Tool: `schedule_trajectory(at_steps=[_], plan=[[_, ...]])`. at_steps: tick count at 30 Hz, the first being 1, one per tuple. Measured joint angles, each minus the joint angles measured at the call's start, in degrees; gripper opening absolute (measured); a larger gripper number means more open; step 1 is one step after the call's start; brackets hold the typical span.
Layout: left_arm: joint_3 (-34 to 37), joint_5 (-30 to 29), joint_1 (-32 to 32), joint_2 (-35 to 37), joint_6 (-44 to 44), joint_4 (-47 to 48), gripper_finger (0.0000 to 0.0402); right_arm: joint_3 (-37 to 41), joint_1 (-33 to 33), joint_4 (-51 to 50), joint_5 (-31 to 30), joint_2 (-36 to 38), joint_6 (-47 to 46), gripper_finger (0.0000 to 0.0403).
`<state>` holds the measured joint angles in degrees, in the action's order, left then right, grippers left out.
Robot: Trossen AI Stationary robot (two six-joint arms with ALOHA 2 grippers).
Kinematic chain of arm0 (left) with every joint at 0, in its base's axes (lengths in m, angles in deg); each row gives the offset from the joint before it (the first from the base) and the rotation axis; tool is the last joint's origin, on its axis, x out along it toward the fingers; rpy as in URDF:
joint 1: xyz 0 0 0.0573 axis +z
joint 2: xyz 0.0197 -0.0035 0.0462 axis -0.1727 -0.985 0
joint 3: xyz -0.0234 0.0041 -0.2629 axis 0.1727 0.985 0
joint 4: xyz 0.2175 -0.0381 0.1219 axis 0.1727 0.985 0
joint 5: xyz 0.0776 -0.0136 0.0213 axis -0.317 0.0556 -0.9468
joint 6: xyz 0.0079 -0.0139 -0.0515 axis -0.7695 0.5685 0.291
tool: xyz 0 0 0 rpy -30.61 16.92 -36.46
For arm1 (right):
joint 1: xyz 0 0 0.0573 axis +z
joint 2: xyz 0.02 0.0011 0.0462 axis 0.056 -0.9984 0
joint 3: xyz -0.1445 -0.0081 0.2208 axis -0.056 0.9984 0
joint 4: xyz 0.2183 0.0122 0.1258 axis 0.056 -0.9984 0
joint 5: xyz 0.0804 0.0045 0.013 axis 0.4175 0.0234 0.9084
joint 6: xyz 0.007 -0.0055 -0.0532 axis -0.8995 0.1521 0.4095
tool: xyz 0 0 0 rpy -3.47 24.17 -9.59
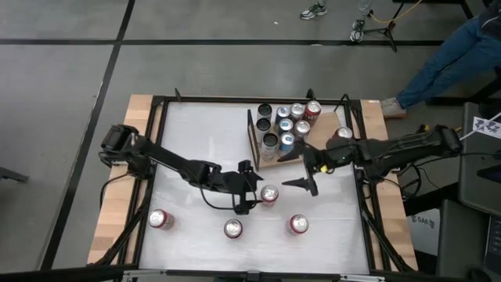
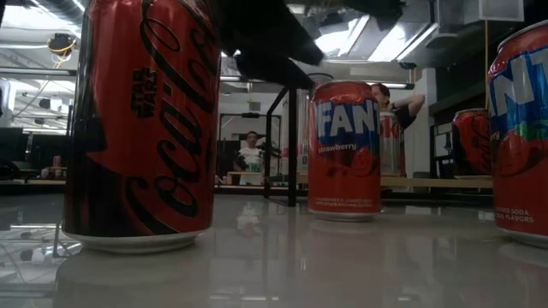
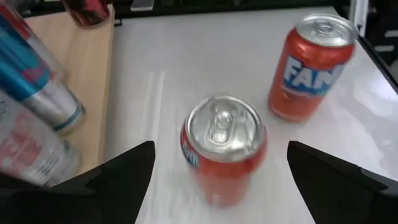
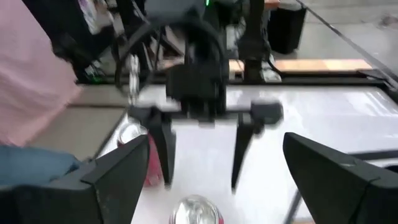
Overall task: Place canned beverage on shelf
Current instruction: Put the orange soda can on the shelf aligned with the other orange soda can
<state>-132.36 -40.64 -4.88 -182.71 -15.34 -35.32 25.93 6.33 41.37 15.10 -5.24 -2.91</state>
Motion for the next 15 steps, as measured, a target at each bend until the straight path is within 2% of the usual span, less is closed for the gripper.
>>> schedule_trajectory(at_steps=[4, 9, 15], plan=[[0.0, -0.1, -0.6, 4.4, 0.1, 6.1, 0.0357, -3.1, 4.2, -6.8, -6.8, 0.0, 0.6, 0.0356], [0.0, -0.2, -1.1, 9.4, 0.4, 14.1, 0.0357, -3.4, 9.5, -7.0, -12.6, -1.4, 0.6, 0.0356], [0.0, -1.1, -1.1, 13.4, 0.4, 17.7, 0.0357, -3.4, 13.8, -5.3, -17.9, -7.6, 0.6, 0.0356]])
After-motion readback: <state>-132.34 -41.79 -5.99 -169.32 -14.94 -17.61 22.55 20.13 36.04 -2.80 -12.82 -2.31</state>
